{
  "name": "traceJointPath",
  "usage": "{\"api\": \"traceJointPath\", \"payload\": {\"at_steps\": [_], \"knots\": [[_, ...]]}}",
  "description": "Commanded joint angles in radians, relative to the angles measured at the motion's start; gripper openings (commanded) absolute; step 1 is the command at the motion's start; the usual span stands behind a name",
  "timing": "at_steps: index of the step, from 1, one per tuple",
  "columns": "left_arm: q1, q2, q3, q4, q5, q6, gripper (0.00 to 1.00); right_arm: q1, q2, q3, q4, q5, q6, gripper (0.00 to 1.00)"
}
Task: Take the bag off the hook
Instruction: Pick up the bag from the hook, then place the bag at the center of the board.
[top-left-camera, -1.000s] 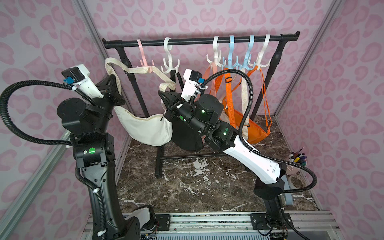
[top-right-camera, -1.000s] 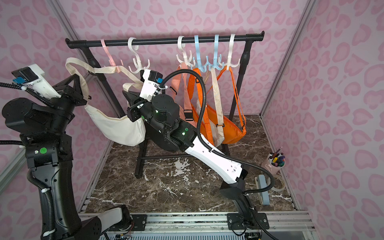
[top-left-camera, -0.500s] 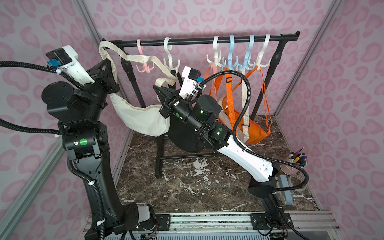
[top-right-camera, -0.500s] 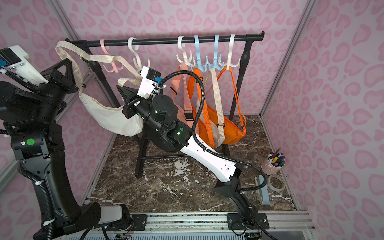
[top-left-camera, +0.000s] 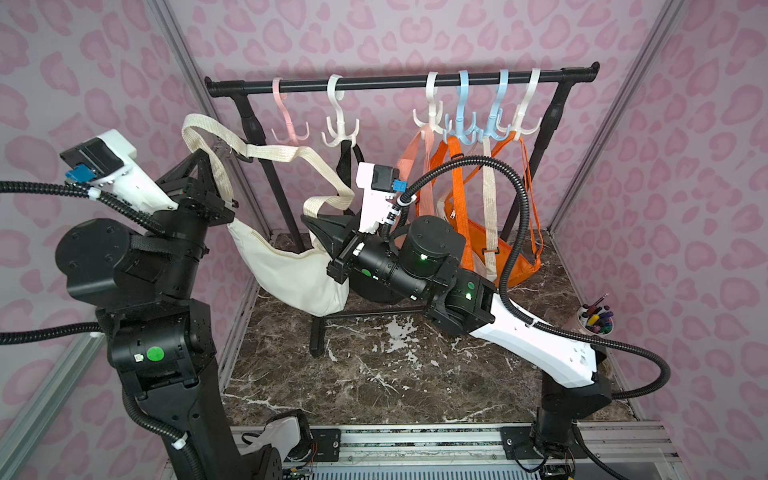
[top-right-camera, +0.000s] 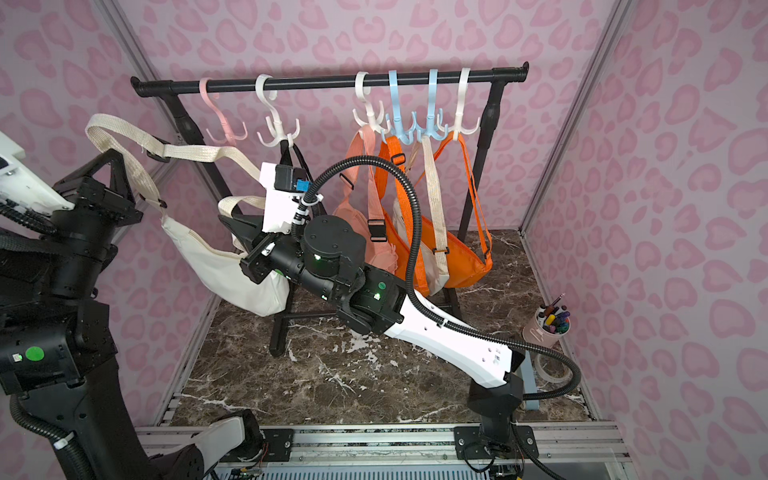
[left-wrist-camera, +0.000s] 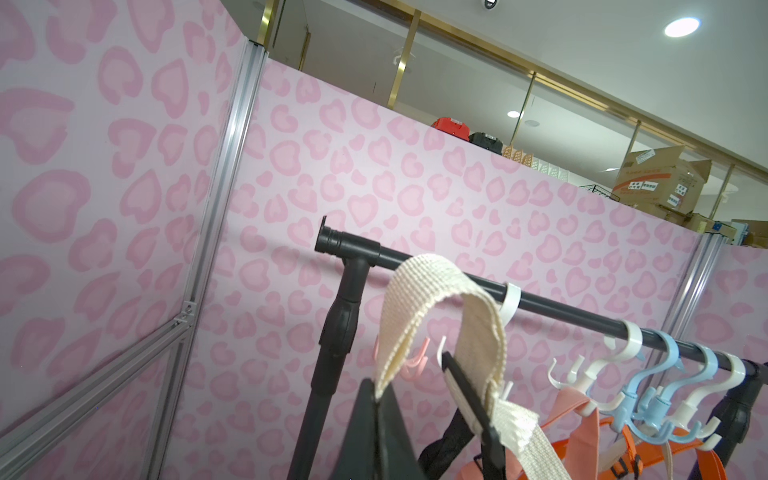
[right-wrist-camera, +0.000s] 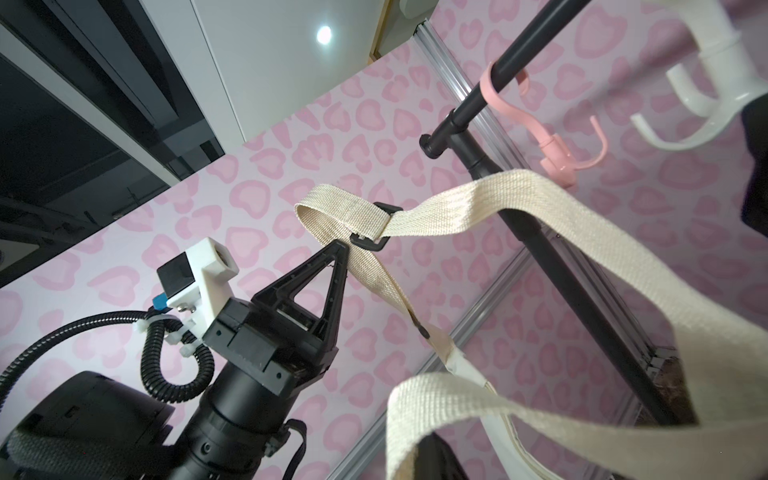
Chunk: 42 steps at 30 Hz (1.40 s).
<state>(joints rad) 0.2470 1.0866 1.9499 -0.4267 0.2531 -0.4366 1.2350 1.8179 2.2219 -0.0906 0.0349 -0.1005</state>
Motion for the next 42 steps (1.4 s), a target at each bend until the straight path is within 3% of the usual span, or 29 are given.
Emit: {"api": "traceJointPath", "payload": {"at_steps": [1,13,20,31,36,42], "knots": [[-0.012,-0.07,-0.094,-0.027,-0.05,0.02,0.03,0.019,-0.076,-0.148,0.062,0.038,-0.012,0.0],[-0.223,-0.319,-0.583,-0.017,-0.238,-0.019,0.03,0.084,-0.296,-0.586,0.02,0.172,0.039,0.0],[-0.327,-0.387,-0.78,-0.172,-0.321,-0.07,0.03,0.112,-0.374,-0.816,-0.059,0.244,0.128,0.0],[-0.364,-0.482,-0.942,-0.316,-0.456,-0.104,0.03,0.131,-0.381,-0.945,-0.156,0.337,0.256,0.0],[-0.367,-0.458,-0.95,-0.297,-0.482,-0.09,0.03,0.101,-0.351,-0.979,-0.192,0.371,0.345,0.0],[-0.368,-0.443,-1.074,-0.192,-0.477,-0.084,0.03,0.06,-0.297,-1.028,-0.194,0.349,0.406,0.0]]}}
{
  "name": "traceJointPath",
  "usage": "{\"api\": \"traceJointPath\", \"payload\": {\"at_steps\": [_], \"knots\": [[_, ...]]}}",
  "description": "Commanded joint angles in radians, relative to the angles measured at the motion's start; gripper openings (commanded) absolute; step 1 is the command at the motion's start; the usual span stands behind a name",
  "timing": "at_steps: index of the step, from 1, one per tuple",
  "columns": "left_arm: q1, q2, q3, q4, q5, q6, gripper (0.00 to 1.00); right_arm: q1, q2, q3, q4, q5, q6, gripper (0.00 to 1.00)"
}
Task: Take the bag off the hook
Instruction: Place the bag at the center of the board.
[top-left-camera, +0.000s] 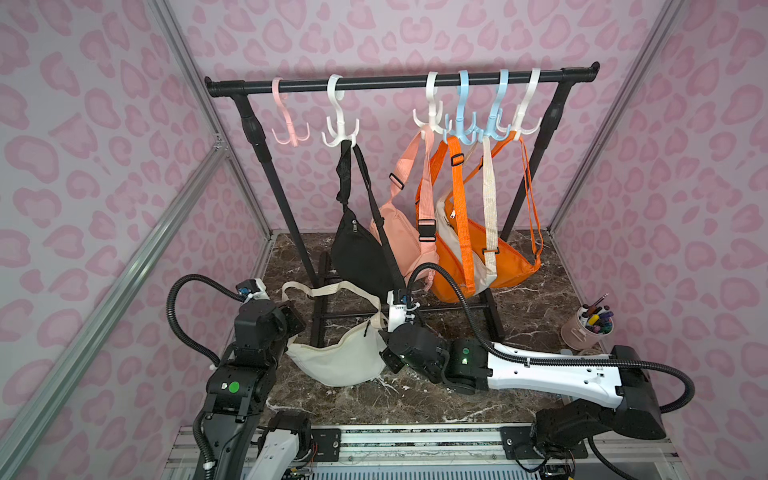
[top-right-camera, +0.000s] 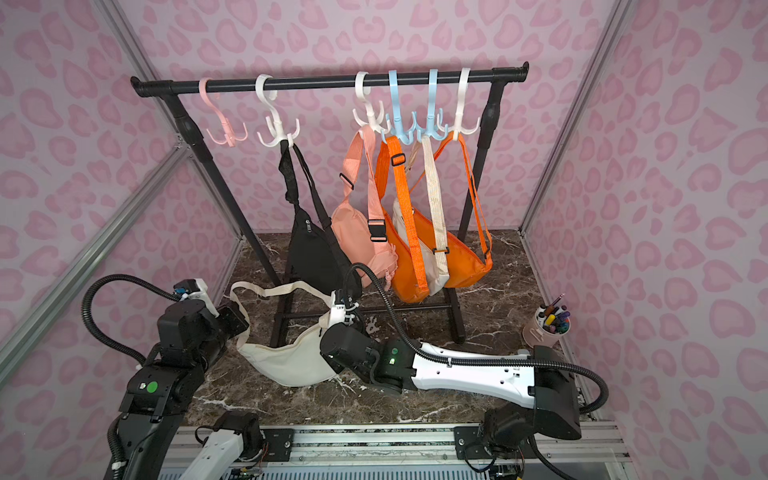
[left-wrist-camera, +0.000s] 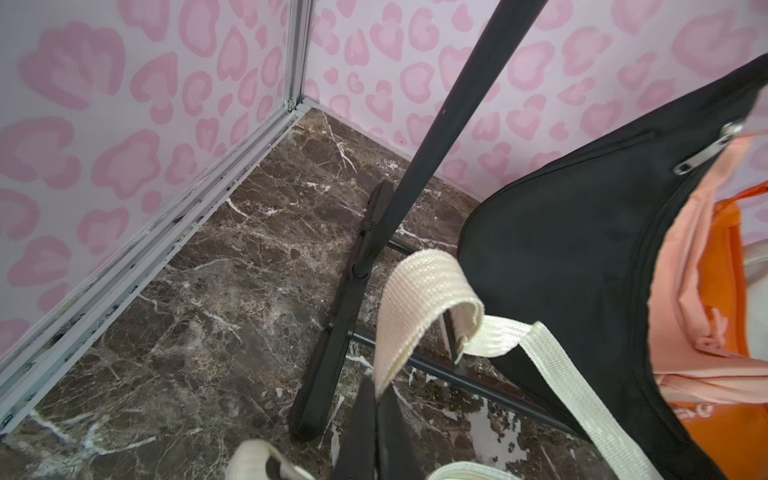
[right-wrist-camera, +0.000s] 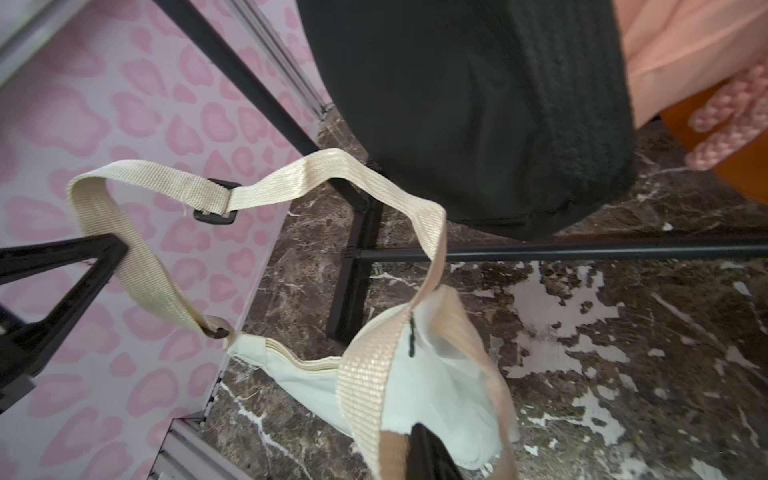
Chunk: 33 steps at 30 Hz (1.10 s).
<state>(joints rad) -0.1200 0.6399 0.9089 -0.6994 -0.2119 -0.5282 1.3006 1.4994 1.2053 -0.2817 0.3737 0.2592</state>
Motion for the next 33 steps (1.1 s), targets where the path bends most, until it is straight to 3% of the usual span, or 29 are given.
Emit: {"api": "traceJointPath", "payload": {"at_steps": [1,9,19,33], "knots": [[-0.001,0.008,-0.054,0.105,-0.013,0.009,0.03,-0.01,0.034,-0.011,-0.004,0.005,0.053,0.0],[0.006,0.102,-0.121,0.218,-0.008,0.037,0.03,-0.026,0.154,0.081,-0.085,-0.07,0.077,0.0],[0.052,0.139,-0.193,0.263,-0.015,0.073,0.03,-0.049,0.218,0.068,-0.083,-0.134,0.12,0.0],[0.068,0.213,-0.171,0.298,-0.04,0.112,0.05,-0.095,0.287,0.148,-0.113,-0.176,0.114,0.0]]}}
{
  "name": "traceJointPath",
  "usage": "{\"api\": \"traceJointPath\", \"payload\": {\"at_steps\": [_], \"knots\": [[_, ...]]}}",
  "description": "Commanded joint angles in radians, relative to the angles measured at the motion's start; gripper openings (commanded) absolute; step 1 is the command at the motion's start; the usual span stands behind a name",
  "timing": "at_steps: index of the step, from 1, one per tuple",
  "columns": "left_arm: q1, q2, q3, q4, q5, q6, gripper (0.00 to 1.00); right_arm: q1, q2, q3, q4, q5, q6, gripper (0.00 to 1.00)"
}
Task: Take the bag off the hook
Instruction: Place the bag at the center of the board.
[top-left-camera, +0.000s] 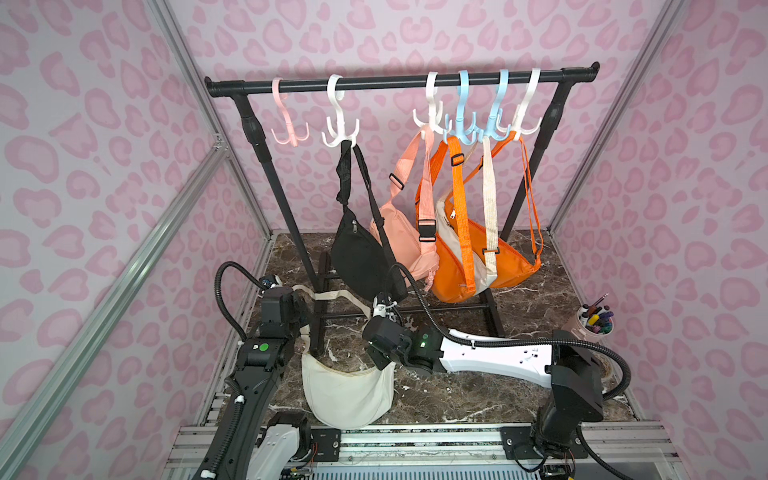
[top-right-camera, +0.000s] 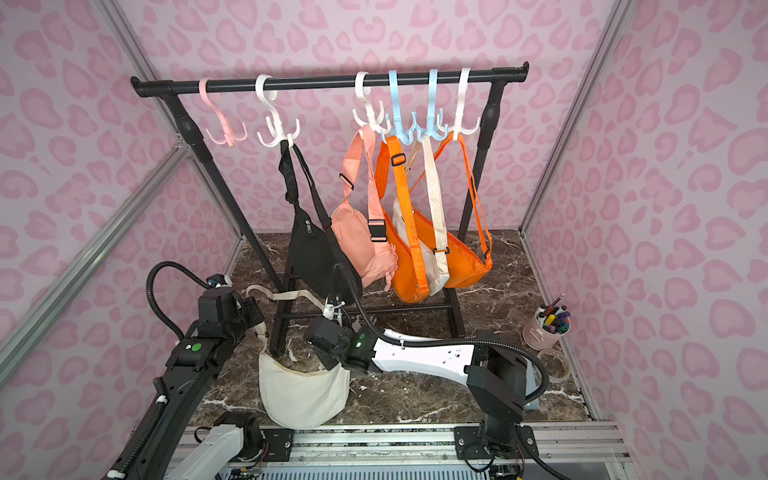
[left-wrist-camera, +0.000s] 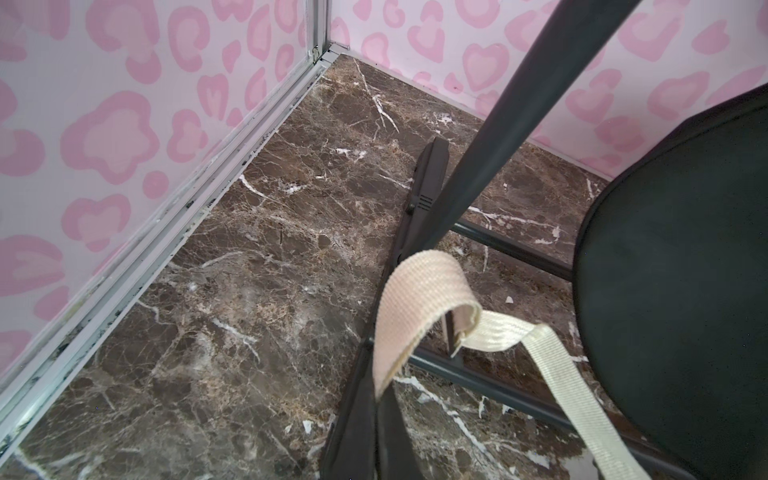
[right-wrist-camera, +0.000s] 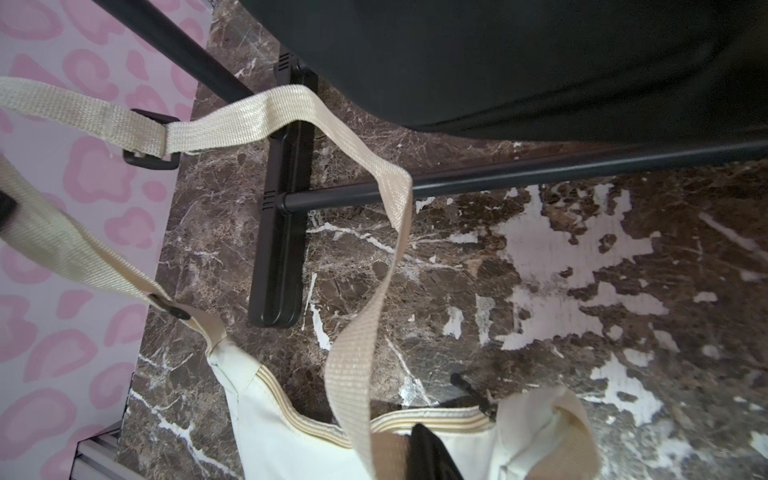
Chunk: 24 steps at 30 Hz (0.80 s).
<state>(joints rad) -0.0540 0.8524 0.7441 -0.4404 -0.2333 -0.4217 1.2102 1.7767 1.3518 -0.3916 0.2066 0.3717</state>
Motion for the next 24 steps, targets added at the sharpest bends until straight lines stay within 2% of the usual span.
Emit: {"api": "traceJointPath", "payload": {"at_steps": [1,7,12,24], "knots": [[0.005,0.002,-0.015,0.042,-0.02,0.004,0.06,-0.005,0.014,0.004,-0.004,-0.016,-0.003,0.0],[0.023,0.02,-0.04,0.056,-0.004,-0.012,0.08,-0.003,0.058,0.032,-0.048,-0.059,-0.008,0.0],[0.04,0.043,-0.036,0.054,0.009,-0.015,0.15,-0.005,0.083,0.048,-0.076,-0.053,0.006,0.0],[0.055,0.053,-0.029,0.071,0.023,-0.008,0.16,-0.005,0.11,0.124,-0.097,-0.029,-0.008,0.0]]}}
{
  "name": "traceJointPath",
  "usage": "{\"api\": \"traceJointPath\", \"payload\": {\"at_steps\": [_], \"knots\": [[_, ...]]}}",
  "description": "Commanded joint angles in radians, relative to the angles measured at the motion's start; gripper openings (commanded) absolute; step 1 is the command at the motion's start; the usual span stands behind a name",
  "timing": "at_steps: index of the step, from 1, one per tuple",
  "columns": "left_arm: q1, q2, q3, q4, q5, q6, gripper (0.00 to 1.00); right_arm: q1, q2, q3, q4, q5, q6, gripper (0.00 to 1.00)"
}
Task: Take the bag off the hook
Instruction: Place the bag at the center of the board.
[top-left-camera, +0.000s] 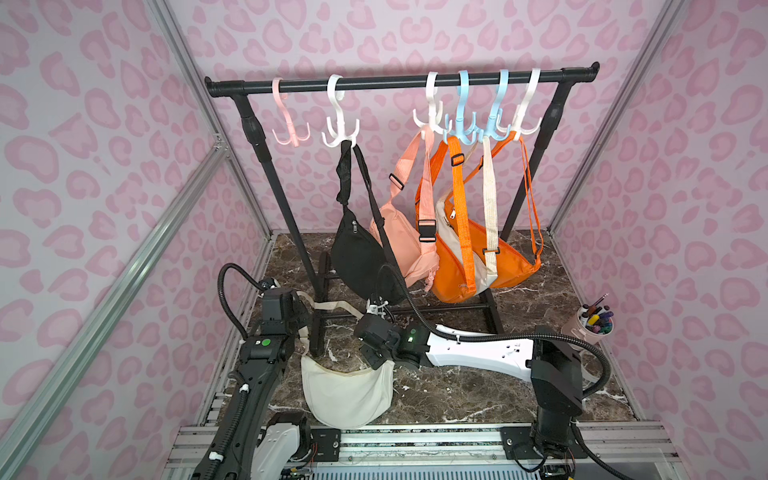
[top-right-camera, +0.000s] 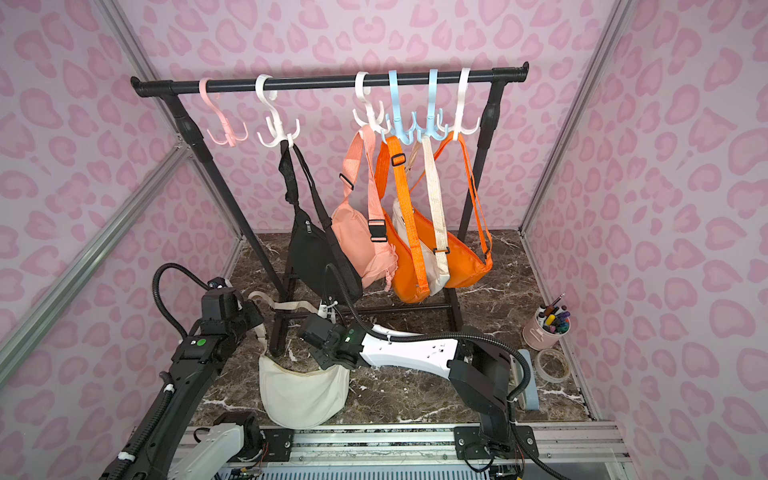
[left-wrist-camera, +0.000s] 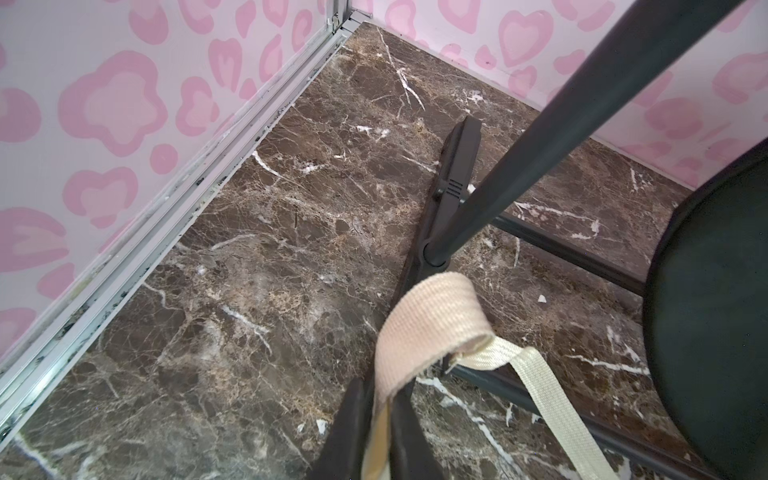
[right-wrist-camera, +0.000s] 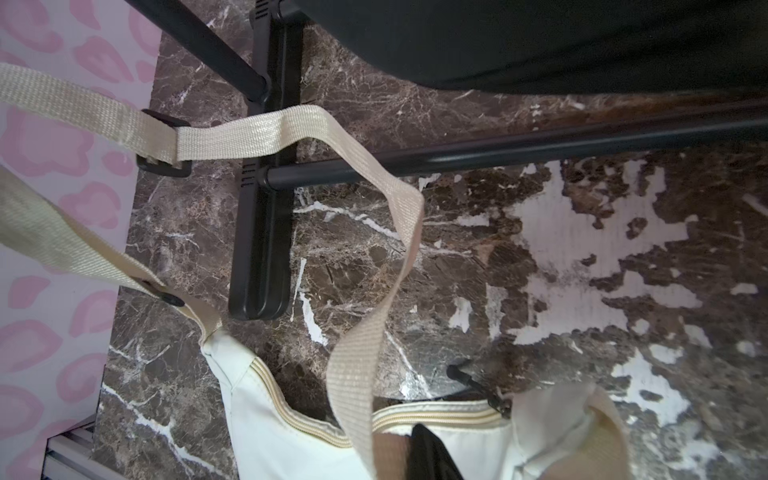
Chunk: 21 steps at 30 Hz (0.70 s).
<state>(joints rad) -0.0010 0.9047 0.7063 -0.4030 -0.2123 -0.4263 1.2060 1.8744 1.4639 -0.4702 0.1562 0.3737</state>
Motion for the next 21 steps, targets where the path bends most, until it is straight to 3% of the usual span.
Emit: {"api": "traceJointPath", "payload": {"at_steps": [1,3,7,10,14,18,21], "knots": [[0.002,-0.002,0.009,0.034,0.001,-0.001,0.17,-0.001,0.014,0.013,-0.022,0.023,-0.01,0.0],[0.003,0.0,0.013,0.035,0.0,0.006,0.22,-0.003,0.017,0.013,-0.029,0.026,-0.01,0.04],[0.003,0.004,0.019,0.036,0.003,0.008,0.47,-0.006,0.023,0.056,-0.042,0.04,-0.005,0.14],[0.003,0.004,0.023,0.03,-0.01,0.009,0.68,-0.008,0.029,0.071,-0.06,0.047,0.001,0.28],[0.004,0.004,0.028,0.023,-0.027,0.011,0.78,-0.008,0.026,0.075,-0.07,0.054,0.007,0.4],[0.003,0.005,0.032,0.02,-0.035,0.009,0.8,-0.008,0.017,0.075,-0.07,0.066,0.007,0.42],[0.003,0.007,0.035,0.005,-0.064,-0.005,0.96,-0.008,0.01,0.076,-0.07,0.079,0.003,0.43]]}}
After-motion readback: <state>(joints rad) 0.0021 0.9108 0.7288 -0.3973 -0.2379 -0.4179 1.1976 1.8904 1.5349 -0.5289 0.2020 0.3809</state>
